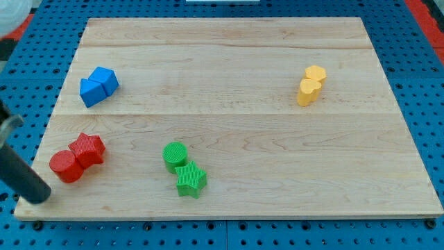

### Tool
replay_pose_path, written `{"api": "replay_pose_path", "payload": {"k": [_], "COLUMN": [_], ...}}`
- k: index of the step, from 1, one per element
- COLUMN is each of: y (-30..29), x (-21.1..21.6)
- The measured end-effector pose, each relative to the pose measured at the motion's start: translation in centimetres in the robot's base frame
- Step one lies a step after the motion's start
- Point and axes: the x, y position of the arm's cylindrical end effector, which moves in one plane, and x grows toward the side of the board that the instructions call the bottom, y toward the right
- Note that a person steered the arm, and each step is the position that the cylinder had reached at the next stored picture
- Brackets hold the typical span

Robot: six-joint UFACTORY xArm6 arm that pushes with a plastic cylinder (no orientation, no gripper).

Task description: Push red circle along with red star towards blue triangle

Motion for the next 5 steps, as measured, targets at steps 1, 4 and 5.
{"api": "replay_pose_path", "payload": {"k": [1, 4, 5], "y": [2.0, 11.1, 10.9], "x": [-1.8, -2.3, -6.6]}}
